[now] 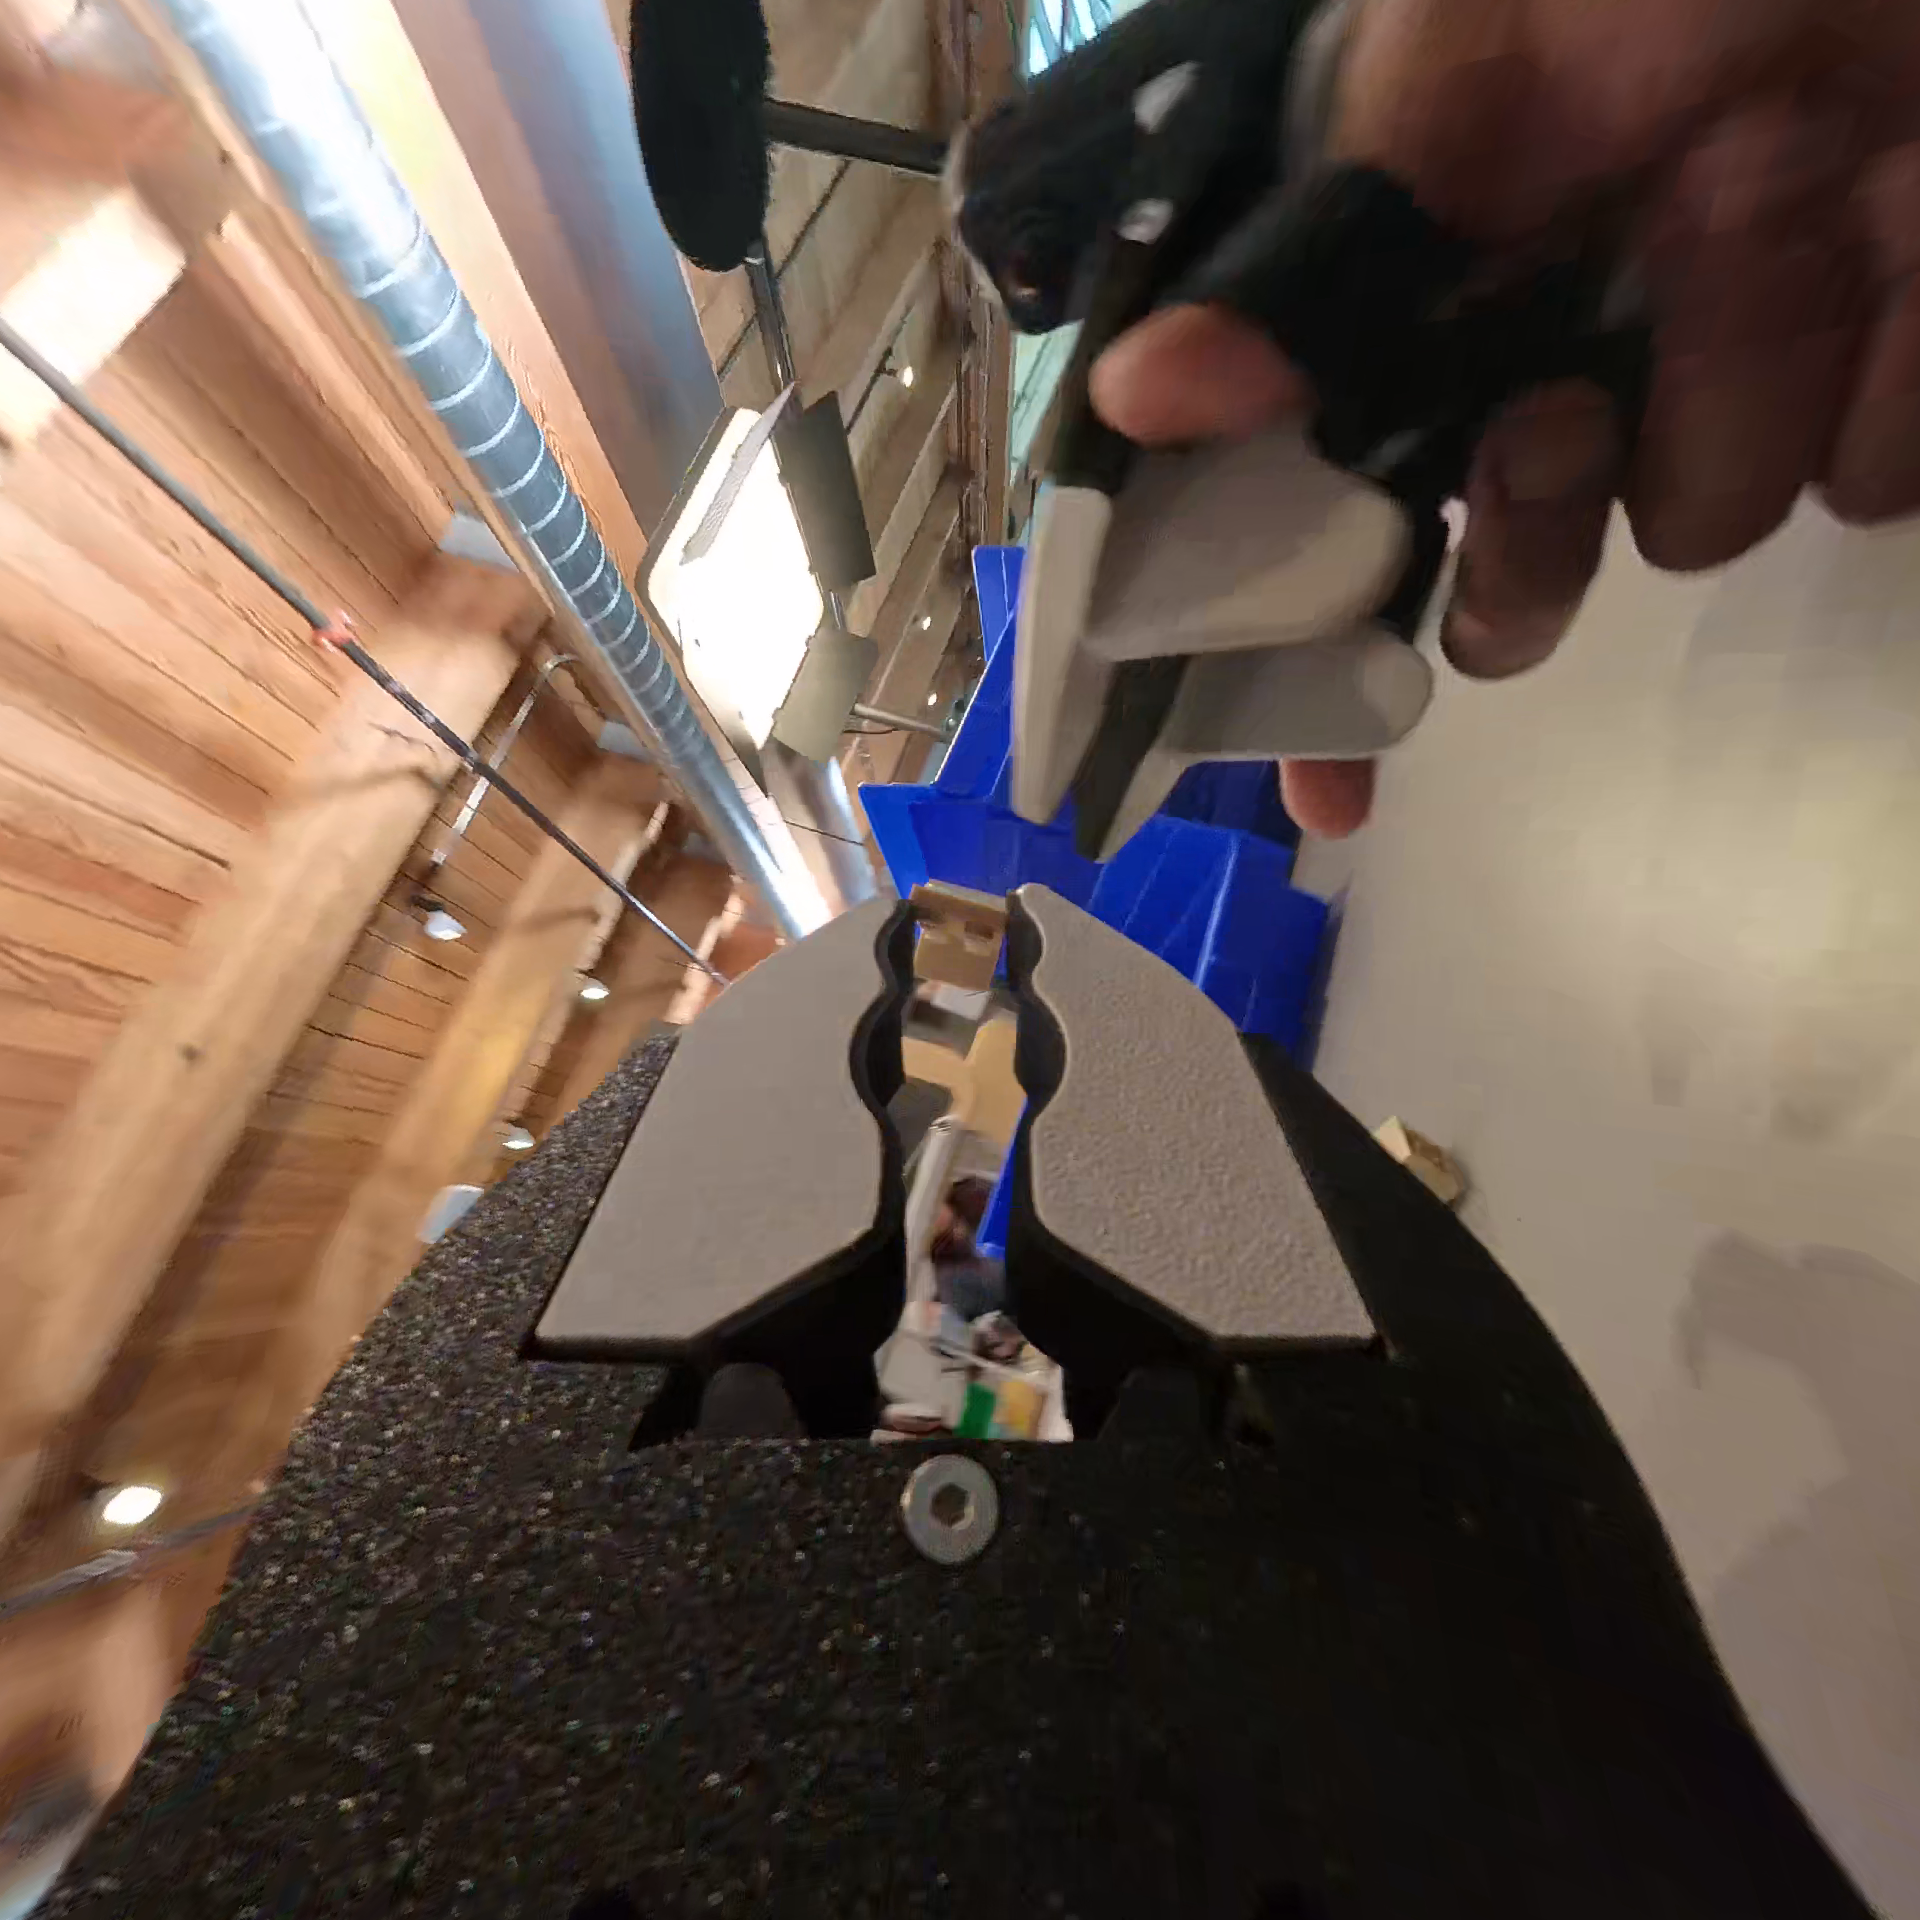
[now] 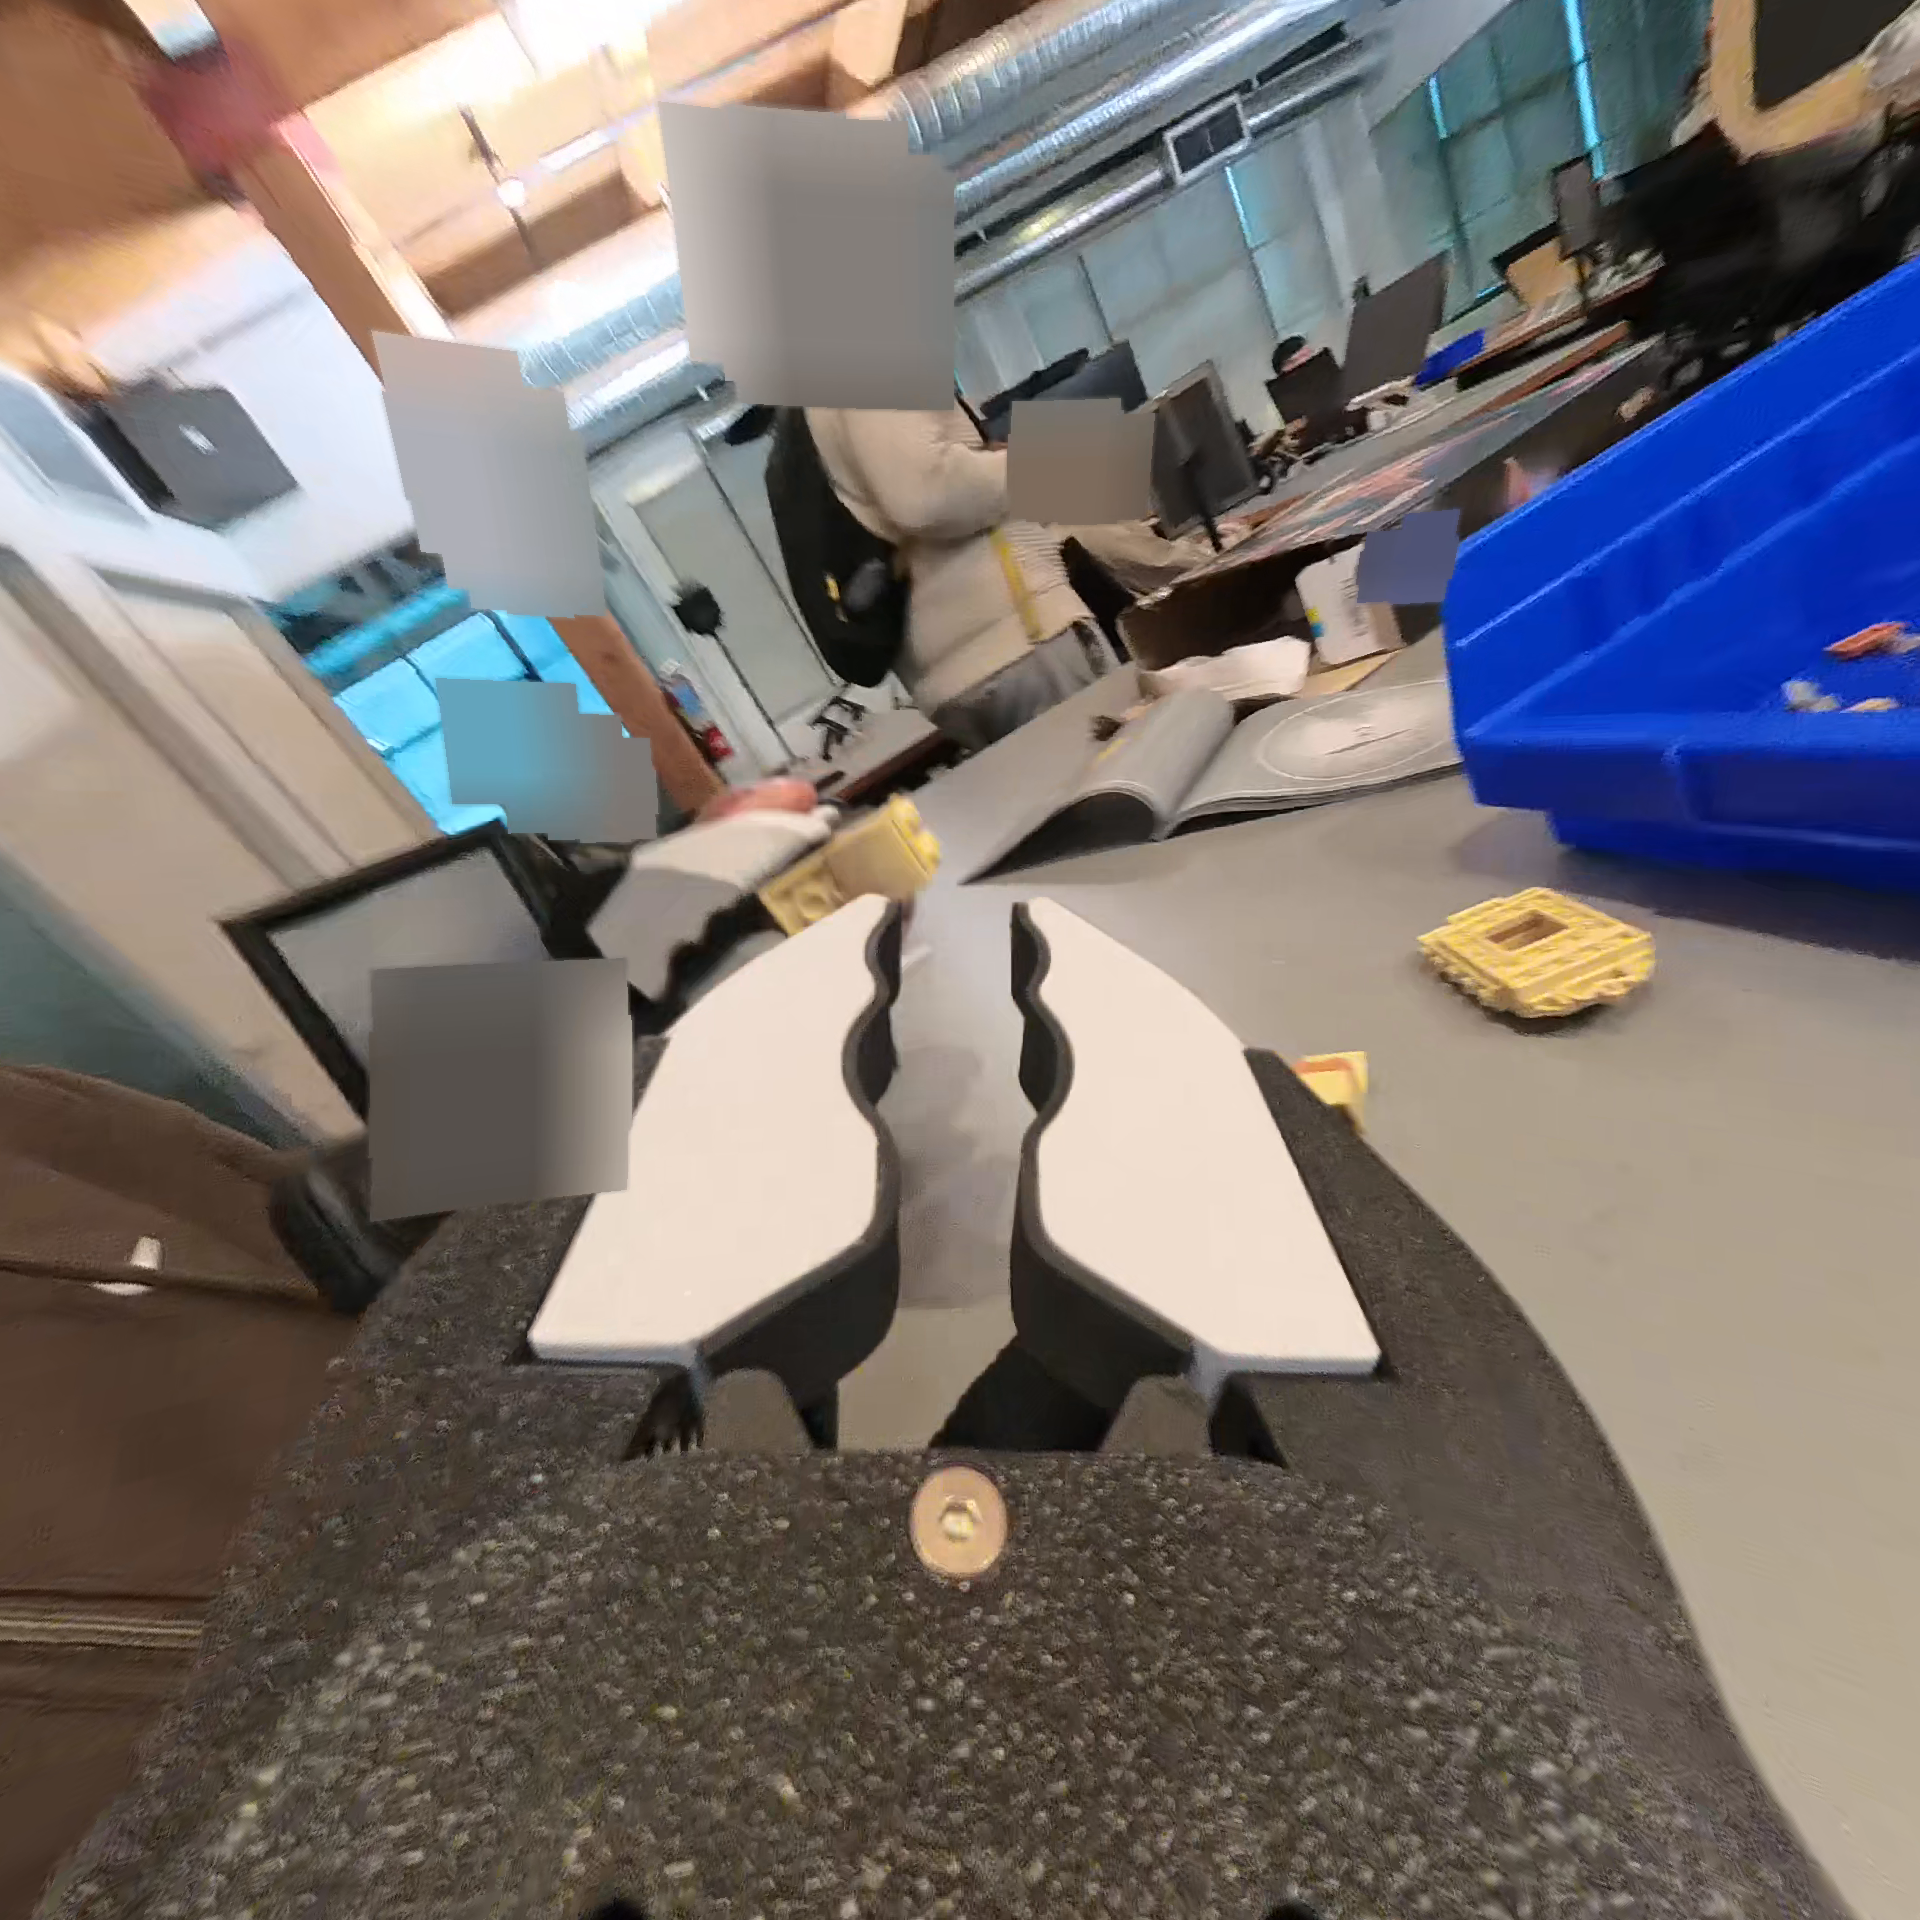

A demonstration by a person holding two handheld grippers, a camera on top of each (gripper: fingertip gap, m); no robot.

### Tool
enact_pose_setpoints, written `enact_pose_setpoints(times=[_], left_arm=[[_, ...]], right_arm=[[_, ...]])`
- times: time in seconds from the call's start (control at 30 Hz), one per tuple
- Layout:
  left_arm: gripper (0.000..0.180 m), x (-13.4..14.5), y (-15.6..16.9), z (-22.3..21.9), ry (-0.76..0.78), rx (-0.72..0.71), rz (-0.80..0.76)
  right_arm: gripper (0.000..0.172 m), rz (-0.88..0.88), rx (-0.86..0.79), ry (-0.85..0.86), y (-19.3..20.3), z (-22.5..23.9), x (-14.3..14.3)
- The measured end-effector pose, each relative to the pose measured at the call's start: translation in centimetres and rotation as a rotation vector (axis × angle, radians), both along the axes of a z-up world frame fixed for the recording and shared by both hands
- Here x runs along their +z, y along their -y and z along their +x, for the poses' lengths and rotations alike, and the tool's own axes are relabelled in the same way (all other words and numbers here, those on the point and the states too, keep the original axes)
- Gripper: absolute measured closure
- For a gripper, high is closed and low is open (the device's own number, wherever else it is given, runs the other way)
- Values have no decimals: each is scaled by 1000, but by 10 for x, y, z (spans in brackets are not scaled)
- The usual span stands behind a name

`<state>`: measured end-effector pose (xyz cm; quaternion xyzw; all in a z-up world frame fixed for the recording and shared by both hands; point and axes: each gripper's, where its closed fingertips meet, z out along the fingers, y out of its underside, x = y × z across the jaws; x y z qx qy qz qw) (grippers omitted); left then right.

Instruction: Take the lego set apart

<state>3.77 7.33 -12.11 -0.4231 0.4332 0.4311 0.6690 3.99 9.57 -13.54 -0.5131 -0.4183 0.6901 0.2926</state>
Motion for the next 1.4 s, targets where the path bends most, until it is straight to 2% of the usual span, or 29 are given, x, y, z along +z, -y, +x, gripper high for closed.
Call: enact_pose_setpoints(times=[0.13, 0.47, 0.63, 0.77, 0.87, 1.03, 1.2, 1.33, 1.4], left_arm=[[164, -7, -1, 11, -143, 29, 37], [164, -5, 8, 18, -231, 46, 126], [164, -8, 8, 22, -266, 38, 131], [164, -9, 8, 23, -276, 36, 136], [164, -9, 8, 22, -274, 35, 130], [165, -8, 14, 23, -106, -79, 47], [165, 3, 22, 10, 167, -190, -41], [165, 3, 17, 4, 255, -198, -89], [165, 9, 11, -6, 366, -182, -115]], right_arm=[[148, -130, 76, 1, 7, -4, 1], [142, -310, 208, -51, 21, 4, 9], [141, -327, 228, -49, 24, 4, 9], [152, -315, 245, -48, 28, 4, 9], [153, -299, 227, -50, 28, 4, 8], [153, -253, 236, -65, 33, 8, 9], [153, -280, 207, -124, 21, 15, 16], [153, -275, 190, -130, 20, 14, 16], [153, -271, 174, -134, 18, 14, 16]])
